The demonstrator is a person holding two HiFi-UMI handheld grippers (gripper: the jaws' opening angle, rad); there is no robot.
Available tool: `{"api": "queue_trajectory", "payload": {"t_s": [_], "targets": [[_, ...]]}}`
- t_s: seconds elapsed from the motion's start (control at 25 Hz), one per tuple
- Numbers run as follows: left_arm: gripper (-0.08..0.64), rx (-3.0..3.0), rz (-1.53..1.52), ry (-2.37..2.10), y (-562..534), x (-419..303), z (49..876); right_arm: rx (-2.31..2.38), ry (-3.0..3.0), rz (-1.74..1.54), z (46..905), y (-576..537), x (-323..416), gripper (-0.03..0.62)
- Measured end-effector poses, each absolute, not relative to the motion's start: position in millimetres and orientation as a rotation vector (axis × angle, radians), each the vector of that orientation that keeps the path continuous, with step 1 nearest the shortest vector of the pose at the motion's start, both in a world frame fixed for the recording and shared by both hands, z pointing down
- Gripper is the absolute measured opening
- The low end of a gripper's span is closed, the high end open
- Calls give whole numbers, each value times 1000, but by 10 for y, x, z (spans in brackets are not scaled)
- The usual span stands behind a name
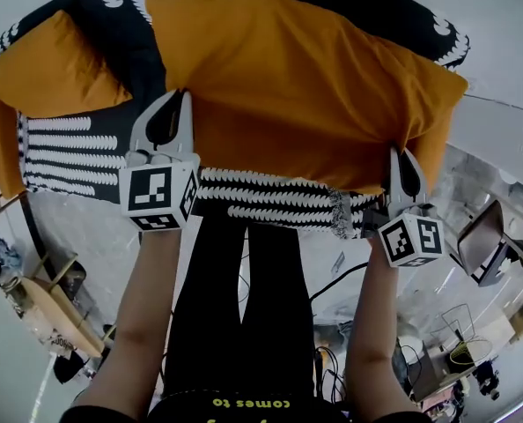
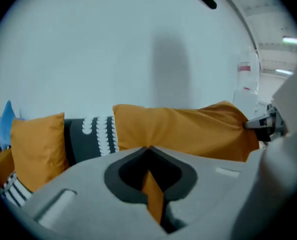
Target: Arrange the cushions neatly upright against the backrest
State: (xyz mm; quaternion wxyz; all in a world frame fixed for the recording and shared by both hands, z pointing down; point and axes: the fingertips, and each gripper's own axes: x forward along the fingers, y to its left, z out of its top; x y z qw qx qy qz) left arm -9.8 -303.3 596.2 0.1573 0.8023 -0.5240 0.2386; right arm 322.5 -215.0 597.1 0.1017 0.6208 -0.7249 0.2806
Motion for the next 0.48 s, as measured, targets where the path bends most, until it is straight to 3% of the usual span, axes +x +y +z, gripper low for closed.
{"api": "queue_trajectory", "payload": {"t_s": [0.24,0.32,0.48], "targets": [[5,2398,561,-1508,-3351,-174,5729,1932,-2197,627,5752,-2486,3179,28],[5,2397,547,-1454,-3355,-137,5959,1958,-2161,628,5937,-2562,3266,29],[6,2386,832,-1256,-3298,-3,6812,1933,-1996,764,6587,-2672,3393,28]]}}
